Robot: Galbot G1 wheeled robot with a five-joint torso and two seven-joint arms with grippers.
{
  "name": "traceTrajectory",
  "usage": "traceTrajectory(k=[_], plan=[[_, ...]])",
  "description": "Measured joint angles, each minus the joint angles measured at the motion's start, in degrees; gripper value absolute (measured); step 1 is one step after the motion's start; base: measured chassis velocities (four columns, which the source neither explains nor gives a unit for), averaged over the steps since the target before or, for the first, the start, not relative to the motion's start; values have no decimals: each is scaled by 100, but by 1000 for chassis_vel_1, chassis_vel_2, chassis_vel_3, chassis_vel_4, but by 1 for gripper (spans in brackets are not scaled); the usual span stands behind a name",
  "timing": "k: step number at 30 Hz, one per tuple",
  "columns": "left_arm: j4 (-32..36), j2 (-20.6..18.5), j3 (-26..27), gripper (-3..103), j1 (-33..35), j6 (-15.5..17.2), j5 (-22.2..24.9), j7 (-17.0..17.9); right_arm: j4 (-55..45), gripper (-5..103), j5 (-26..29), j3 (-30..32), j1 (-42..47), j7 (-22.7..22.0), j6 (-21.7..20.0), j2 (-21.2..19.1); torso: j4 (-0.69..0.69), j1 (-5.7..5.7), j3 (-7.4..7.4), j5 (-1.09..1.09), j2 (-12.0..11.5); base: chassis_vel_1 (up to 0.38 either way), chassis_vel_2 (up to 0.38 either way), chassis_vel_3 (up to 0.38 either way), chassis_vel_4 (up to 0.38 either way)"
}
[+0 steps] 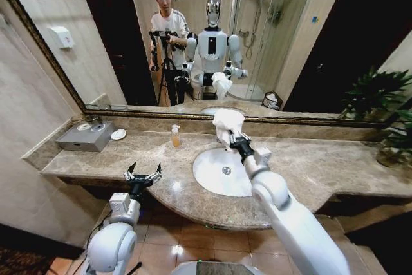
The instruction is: Pick up the towel from the sink counter and wipe the mirror surface.
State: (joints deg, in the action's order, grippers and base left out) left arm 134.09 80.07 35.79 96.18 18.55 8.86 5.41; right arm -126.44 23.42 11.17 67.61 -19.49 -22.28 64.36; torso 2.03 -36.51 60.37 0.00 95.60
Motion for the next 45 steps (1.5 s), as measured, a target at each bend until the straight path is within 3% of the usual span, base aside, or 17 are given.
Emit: traceTrajectory(k=[5,18,35,39,42,45], plan=[[0,0,0,100,1,0,0,0,63,11,-578,-45,553,225,127,240,4,0,0,1,0,0,0,0,0],[0,0,0,100,0,0,0,0,90,11,-1214,13,951,268,182,406,2,-1,0,-1,0,0,0,0,0],[0,2,-1,100,1,0,0,0,339,11,-1314,-47,970,284,453,529,3,0,1,1,-1,-143,-146,146,143],[0,2,-3,100,0,0,0,-1,550,11,-1386,-116,893,297,526,504,-3,-2,1,2,-1,-160,-188,125,139],[0,2,-2,100,1,0,0,-1,811,11,-1110,-221,642,253,365,439,6,-1,1,-1,-1,-8,-71,58,-2],[0,1,0,100,2,0,0,0,966,11,-854,-290,408,206,220,379,5,1,1,0,-1,88,29,-7,-1]])
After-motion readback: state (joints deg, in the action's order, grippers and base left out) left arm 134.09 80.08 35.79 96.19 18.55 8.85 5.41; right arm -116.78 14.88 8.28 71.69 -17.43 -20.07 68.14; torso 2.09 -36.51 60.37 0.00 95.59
